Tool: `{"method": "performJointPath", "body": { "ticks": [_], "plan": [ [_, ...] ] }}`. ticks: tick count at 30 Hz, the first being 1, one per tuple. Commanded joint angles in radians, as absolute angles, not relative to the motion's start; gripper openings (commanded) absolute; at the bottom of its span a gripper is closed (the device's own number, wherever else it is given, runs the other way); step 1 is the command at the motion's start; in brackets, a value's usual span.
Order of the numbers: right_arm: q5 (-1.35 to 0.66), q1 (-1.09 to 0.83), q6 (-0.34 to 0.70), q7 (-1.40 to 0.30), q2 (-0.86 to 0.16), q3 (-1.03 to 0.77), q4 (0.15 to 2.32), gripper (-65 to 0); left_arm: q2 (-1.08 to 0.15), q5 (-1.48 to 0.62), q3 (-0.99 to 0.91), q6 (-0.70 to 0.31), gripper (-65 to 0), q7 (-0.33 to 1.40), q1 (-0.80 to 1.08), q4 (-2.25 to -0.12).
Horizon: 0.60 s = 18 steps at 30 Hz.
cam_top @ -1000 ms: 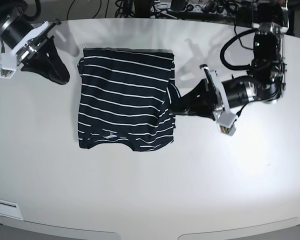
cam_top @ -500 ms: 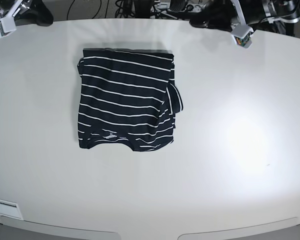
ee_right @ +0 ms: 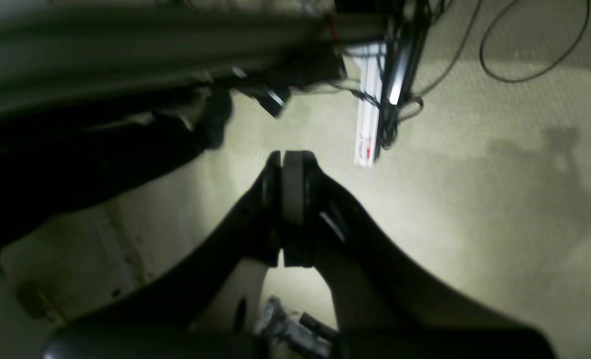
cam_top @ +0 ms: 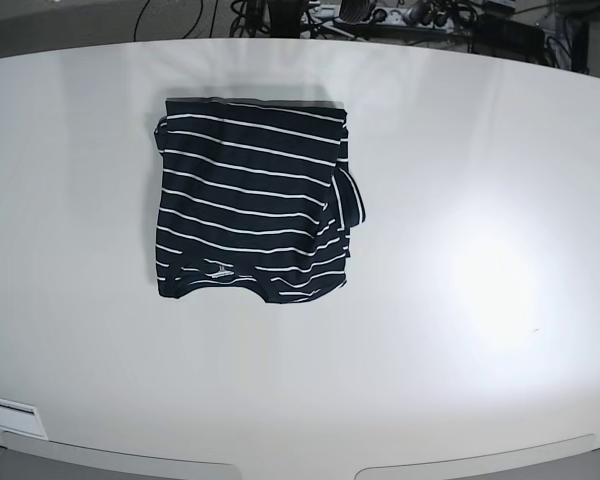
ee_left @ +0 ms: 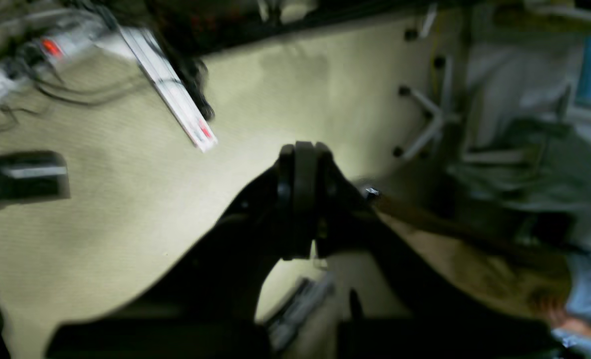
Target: Fold the T-shirt properly
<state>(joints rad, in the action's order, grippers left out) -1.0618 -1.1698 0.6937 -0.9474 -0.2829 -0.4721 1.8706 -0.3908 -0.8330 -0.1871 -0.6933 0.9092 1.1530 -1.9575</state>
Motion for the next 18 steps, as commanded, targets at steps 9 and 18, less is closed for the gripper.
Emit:
{"method": "performJointPath", "body": {
  "ticks": [9, 18],
  "plan": [
    [-0.549, -0.878, 0.681, -0.545, -0.336, -0.208, 1.378, -65.0, -0.396, -0.572, 0.013, -0.68, -65.0, 0.607, 0.833, -1.386],
    [-0.296, -0.591, 0.506, -0.285, -0.334, 0.019, 0.962, -65.0, -0.352, -0.271, 0.132, -0.541, -65.0, 0.149, 0.522, -0.843]
  ]
}}
